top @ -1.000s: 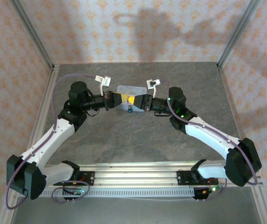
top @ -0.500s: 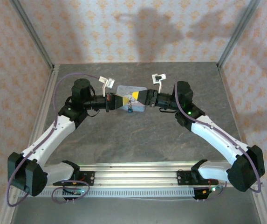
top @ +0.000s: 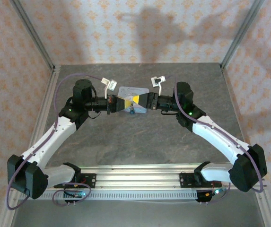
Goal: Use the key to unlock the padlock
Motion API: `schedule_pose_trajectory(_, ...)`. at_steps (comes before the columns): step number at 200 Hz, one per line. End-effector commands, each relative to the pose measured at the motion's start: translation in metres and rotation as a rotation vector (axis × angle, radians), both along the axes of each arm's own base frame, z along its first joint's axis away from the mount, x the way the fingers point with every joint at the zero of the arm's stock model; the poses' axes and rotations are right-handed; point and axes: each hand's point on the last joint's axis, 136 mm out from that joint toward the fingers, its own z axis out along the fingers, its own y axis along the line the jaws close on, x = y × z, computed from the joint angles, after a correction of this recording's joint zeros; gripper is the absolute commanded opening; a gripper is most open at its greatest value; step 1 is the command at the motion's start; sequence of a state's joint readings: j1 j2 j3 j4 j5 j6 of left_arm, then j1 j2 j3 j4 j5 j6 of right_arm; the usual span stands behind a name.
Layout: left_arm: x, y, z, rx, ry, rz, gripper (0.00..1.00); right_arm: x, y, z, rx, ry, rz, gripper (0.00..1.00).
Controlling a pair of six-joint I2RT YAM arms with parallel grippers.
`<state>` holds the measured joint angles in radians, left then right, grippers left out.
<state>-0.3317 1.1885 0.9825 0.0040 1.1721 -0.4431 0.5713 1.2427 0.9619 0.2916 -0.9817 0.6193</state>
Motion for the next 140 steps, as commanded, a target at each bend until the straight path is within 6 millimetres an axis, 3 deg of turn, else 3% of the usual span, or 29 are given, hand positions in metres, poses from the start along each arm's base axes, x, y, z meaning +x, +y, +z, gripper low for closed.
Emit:
schedule_pose_trajectory(1,-0.0046,-0.0004,0.0186,-0.018,-0.055,-0.032,0.0,-0.0085,0.0057,0.012,0.023,-0.034,0.054,0.43)
schedule_pose_trajectory(63,-0.0047,-0.001,0.0199,-0.02,-0.054,-0.036,0.0,-0.0101,0.0093,0.0098,0.017,-0.048,0.064,0.33)
schedule_pose_trajectory(100,-0.0045,-0.0015,0.018,-0.019,-0.047,-0.041,0.0,-0.01,0.0104,0.0079,0.013,-0.05,0.068,0.12)
schedule_pose_trajectory(140,-0.0054,-0.0014,0.0171,-0.014,-0.04,-0.041,0.0,-0.0093,0.0107,0.0076,0.012,-0.069,0.066,0.0)
